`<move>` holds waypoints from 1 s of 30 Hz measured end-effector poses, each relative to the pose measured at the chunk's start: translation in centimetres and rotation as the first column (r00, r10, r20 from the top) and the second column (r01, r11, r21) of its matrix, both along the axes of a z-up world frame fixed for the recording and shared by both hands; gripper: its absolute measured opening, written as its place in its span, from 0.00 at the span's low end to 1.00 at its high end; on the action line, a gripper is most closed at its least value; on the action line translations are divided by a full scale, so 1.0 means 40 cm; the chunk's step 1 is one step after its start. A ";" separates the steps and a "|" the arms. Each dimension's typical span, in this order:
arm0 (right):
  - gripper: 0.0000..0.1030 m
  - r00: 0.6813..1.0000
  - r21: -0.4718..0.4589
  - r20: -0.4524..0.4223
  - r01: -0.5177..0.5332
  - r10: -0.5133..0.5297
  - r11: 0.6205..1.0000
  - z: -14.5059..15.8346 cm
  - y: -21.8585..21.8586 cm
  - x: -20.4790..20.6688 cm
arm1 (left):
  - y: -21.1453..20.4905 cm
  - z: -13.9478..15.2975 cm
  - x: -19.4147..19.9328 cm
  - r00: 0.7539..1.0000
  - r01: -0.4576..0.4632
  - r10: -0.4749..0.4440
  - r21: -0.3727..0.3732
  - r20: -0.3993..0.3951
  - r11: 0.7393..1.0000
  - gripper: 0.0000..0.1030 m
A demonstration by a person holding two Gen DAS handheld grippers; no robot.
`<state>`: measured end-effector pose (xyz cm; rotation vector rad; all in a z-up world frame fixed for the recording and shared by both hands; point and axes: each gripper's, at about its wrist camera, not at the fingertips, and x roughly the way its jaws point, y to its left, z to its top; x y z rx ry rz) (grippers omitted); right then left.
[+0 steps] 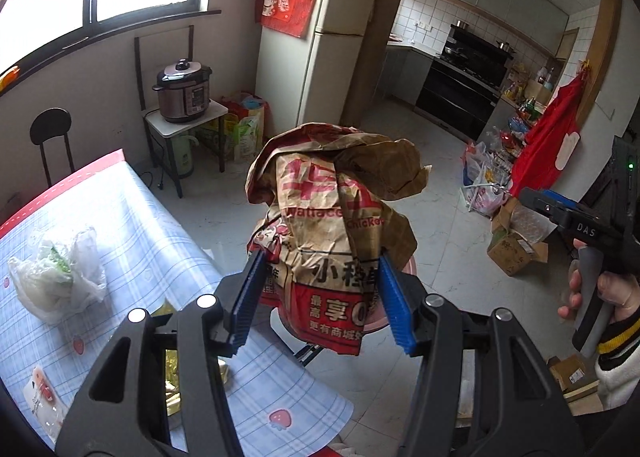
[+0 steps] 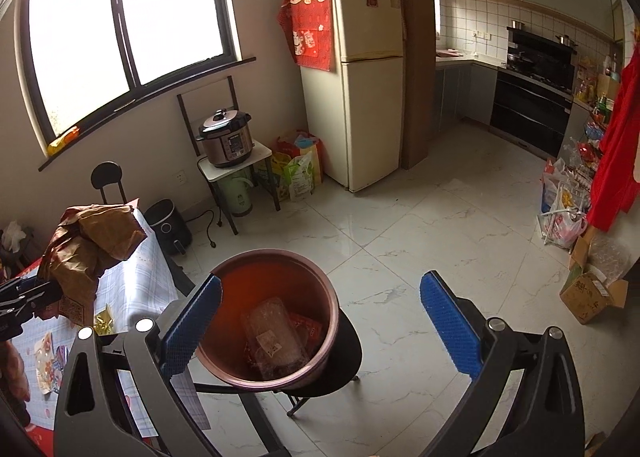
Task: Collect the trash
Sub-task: 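Lower the paper bag over the bucket and open the left tool, then move both open tools back over the table toward the pouch and snack bag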
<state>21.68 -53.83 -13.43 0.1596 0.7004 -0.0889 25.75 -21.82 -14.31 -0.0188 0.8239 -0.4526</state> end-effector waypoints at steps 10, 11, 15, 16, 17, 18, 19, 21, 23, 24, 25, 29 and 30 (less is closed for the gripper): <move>0.95 0.998 0.008 -0.018 0.053 -0.053 0.999 -0.017 -0.066 -0.024 | -0.165 0.065 0.102 0.990 0.073 -0.072 0.003 0.124 0.997 0.81; 0.95 0.998 0.010 -0.017 0.053 -0.053 0.999 -0.017 -0.066 -0.025 | -0.161 0.076 0.099 0.988 0.066 -0.066 0.001 0.138 0.998 0.82; 0.95 0.999 0.020 -0.005 0.047 -0.047 0.999 -0.008 -0.050 -0.023 | -0.108 0.106 0.075 0.985 0.016 -0.016 -0.002 0.173 1.000 0.91; 0.95 0.999 0.020 -0.001 0.044 -0.044 0.999 -0.004 -0.043 -0.021 | -0.088 0.112 0.067 0.985 0.000 0.001 -0.005 0.172 1.000 0.92; 0.95 0.999 0.020 0.003 0.039 -0.039 0.999 0.001 -0.038 -0.020 | -0.066 0.116 0.061 0.986 -0.015 0.017 -0.011 0.168 1.000 0.92; 0.95 0.999 0.020 0.007 0.033 -0.033 0.999 0.004 -0.029 -0.018 | -0.040 0.120 0.053 0.985 -0.034 0.036 -0.016 0.168 0.999 0.92; 0.95 1.000 0.020 0.010 0.028 -0.028 0.999 0.008 -0.021 -0.019 | -0.012 0.126 0.045 0.984 -0.055 0.058 -0.019 0.171 0.998 0.93; 0.95 1.000 0.022 0.017 0.016 -0.016 1.000 0.016 0.002 -0.012 | 0.048 0.140 0.028 0.977 -0.103 0.106 -0.026 0.183 0.994 0.93; 0.95 1.000 0.025 0.024 0.001 -0.001 1.000 0.025 0.027 -0.007 | 0.109 0.153 0.005 0.969 -0.155 0.158 -0.031 0.191 0.987 0.94; 0.95 1.000 0.025 0.027 -0.008 0.007 1.000 0.028 0.042 -0.004 | 0.140 0.159 -0.007 0.964 -0.179 0.183 -0.035 0.194 0.983 0.94; 0.95 0.999 0.025 0.029 -0.018 0.017 1.000 0.032 0.058 0.001 | 0.175 0.164 -0.018 0.958 -0.206 0.209 -0.038 0.194 0.978 0.94; 0.95 0.997 0.023 0.037 -0.069 0.068 0.997 0.047 0.139 0.011 | 0.308 0.179 -0.071 0.930 -0.307 0.310 -0.045 0.198 0.951 0.94; 0.95 0.996 0.021 0.037 -0.083 0.082 0.996 0.052 0.161 0.014 | 0.341 0.181 -0.085 0.923 -0.330 0.332 -0.045 0.196 0.943 0.94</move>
